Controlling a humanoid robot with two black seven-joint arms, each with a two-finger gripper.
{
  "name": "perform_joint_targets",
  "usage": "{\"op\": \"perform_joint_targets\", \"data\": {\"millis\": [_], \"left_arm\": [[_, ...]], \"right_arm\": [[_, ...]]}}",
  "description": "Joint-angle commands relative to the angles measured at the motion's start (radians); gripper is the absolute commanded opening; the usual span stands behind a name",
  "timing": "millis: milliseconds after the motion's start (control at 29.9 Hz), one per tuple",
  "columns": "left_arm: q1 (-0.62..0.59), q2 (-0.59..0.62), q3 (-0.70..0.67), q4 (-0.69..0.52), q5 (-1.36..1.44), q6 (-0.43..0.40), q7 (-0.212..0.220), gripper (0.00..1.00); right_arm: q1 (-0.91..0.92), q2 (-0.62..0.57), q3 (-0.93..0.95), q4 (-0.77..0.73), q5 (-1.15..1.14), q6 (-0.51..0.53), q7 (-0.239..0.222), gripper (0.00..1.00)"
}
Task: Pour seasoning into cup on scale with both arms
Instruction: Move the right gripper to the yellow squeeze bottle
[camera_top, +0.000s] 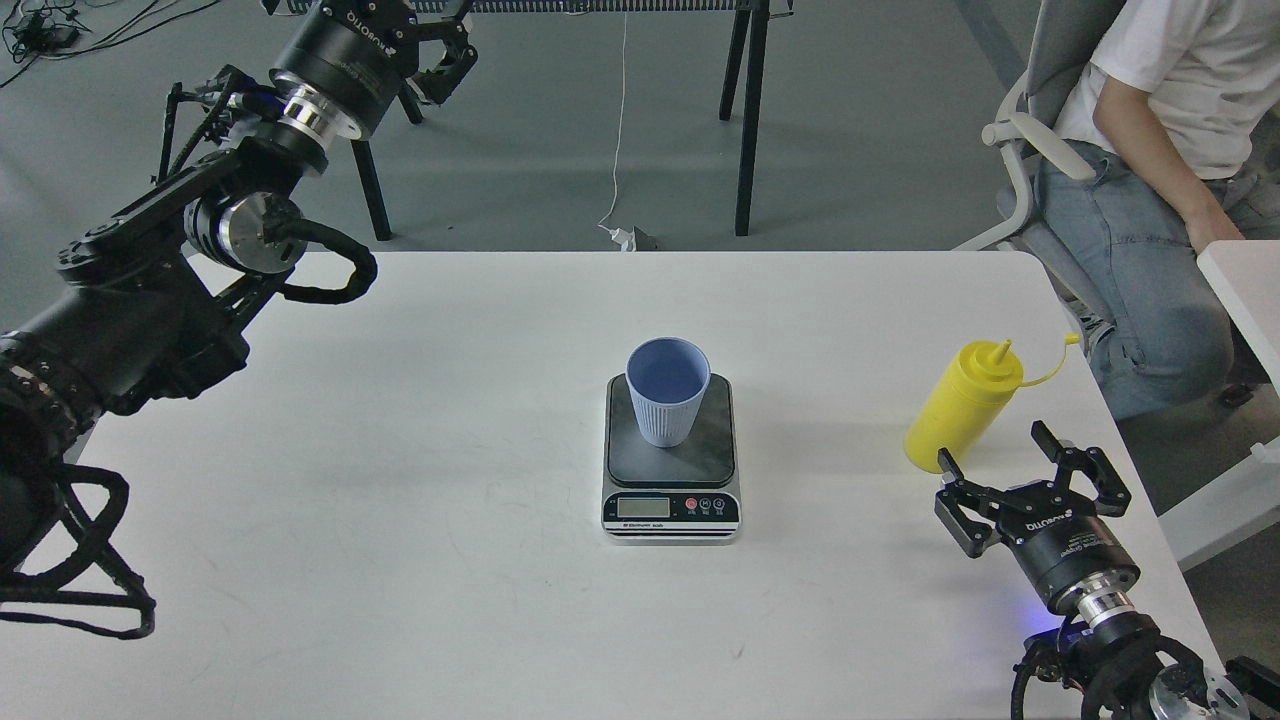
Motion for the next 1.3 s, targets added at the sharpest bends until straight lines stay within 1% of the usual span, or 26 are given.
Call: {"op": "perform_joint_targets", "data": {"millis": [0,267,435,602,769,1270], "left_arm": [[0.0,0.0,0.003,0.0,0.003,0.003,0.0,1.0],[0.002,0.001,0.003,0.001,0.003,0.003,0.0,1.0],[0.009,0.001,0.003,0.001,0.004,0.003,0.0,1.0],[0.012,0.001,0.003,0.001,0.004,0.001,0.0,1.0],[0.012,0.001,0.003,0.001,0.006,0.0,0.0,1.0],[0.014,0.003,0.003,0.001,0.006,-0.002,0.0,1.0]], "right_arm": [[0.046,0.026,0.001,-0.041,0.027,0.0,-0.002,1.0],[0.053,0.051,0.015,-0.08,0.047,0.0,0.006,0.99],[0.079,0.051,0.004,-0.142,0.049,0.0,-0.003,0.96],[0.095,0.063,-0.004,-0.153,0.05,0.0,-0.006,0.94],[0.108,0.101,-0.007,-0.166,0.05,0.0,-0.008,0.94],[0.154,0.129,-0.016,-0.208,0.053,0.0,-0.008,0.94]]}}
